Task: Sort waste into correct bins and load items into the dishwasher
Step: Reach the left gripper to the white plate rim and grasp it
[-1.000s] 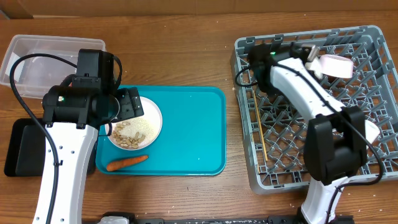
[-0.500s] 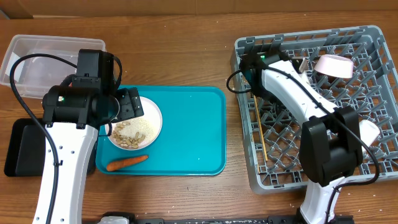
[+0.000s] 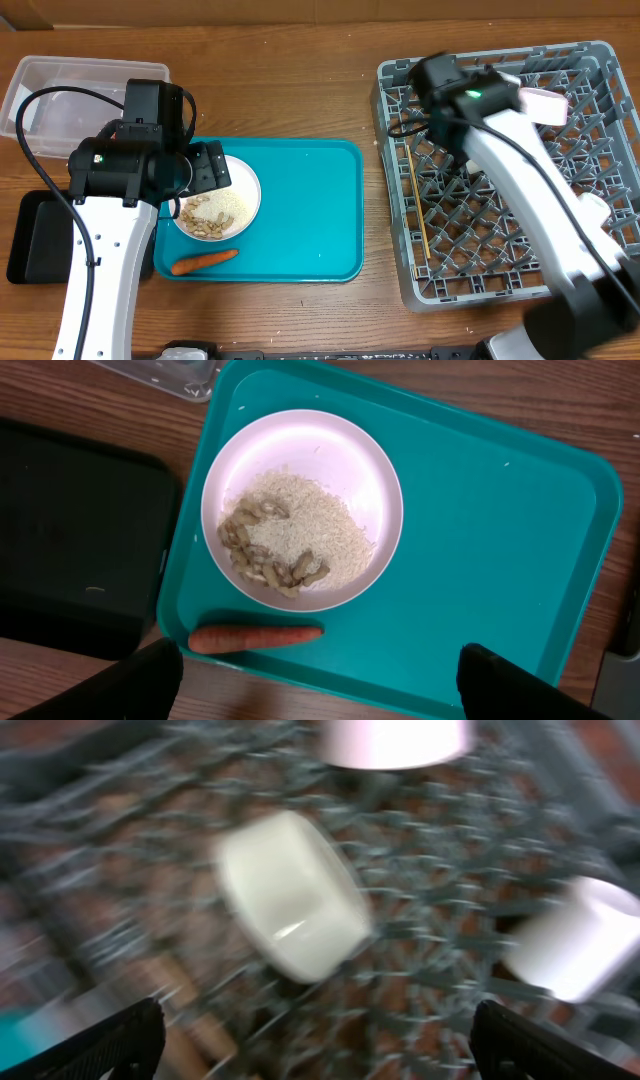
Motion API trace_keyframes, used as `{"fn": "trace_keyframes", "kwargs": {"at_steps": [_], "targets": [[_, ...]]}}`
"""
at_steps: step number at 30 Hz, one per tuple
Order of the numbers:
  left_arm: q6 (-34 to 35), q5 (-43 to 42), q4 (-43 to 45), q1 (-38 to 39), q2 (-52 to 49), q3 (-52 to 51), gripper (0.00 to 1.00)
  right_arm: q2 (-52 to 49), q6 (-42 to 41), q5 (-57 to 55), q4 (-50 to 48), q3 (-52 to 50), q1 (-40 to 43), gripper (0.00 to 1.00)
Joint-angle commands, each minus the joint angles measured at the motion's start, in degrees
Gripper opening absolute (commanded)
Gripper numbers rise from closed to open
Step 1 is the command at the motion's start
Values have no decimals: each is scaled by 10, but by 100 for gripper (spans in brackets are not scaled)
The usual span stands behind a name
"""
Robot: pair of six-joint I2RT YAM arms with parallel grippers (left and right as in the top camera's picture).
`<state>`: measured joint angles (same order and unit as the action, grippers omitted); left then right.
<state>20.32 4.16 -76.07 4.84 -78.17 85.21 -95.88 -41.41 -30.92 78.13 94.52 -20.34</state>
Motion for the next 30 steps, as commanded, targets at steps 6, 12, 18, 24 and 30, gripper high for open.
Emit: {"fn": "trace_keyframes", "kwargs": {"at_steps": [6,12,18,24,30], "targets": [[-11,7,-2,-2,2,3,91,65,220,237,-16,13,0,100],[-10,7,-4,-2,2,3,93,64,275,249,-16,10,0,100],[-10,-28,-5,-1,2,-2,93,64,284,296,-23,6,0,100],[-10,-61,31,14,-1,-54,91,64,283,302,-14,-3,0,100],[21,-91,116,50,-20,-141,90,64,280,302,11,-3,25,100]]}}
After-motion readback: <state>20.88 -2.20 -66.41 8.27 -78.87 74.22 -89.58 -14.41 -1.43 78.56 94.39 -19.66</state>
